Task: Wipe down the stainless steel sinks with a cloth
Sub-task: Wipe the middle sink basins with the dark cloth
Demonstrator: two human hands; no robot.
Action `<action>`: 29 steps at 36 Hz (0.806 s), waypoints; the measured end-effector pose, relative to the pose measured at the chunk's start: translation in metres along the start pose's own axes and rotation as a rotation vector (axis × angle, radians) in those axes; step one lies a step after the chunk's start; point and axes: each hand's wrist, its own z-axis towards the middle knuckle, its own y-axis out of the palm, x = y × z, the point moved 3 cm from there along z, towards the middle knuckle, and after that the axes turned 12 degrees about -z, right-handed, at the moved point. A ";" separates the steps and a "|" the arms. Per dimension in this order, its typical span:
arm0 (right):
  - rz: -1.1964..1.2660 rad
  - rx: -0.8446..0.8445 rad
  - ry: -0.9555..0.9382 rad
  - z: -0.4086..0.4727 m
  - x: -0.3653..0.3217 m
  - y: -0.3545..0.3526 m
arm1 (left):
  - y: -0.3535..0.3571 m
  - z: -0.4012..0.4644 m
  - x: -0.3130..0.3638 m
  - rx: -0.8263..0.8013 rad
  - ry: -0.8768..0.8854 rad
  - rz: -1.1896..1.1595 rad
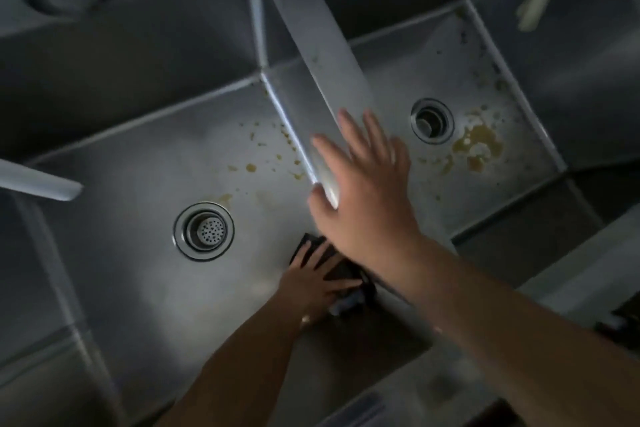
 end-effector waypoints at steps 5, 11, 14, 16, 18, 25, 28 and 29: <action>-0.145 -0.027 -0.189 0.075 0.038 -0.010 | 0.006 0.012 -0.019 0.021 0.013 0.067; -0.108 -0.011 -0.292 0.123 0.053 -0.015 | -0.012 0.021 -0.054 0.129 0.006 0.126; -0.099 -0.008 -0.319 0.142 0.051 -0.013 | -0.018 0.027 -0.084 0.223 -0.051 0.140; -0.120 -0.026 -0.338 0.154 0.046 -0.006 | -0.025 0.031 -0.108 0.316 -0.081 0.118; -0.148 -0.030 -0.330 0.163 0.039 0.001 | -0.037 0.031 -0.132 0.390 -0.158 0.077; -0.132 0.090 -0.274 0.164 0.038 0.010 | -0.072 0.050 -0.193 0.571 -0.853 -0.325; -0.126 0.104 -0.271 0.163 0.037 0.010 | -0.082 0.066 -0.196 0.570 -0.979 -0.527; -0.119 0.101 -0.273 0.162 0.036 0.009 | -0.082 0.068 -0.192 0.567 -0.999 -0.569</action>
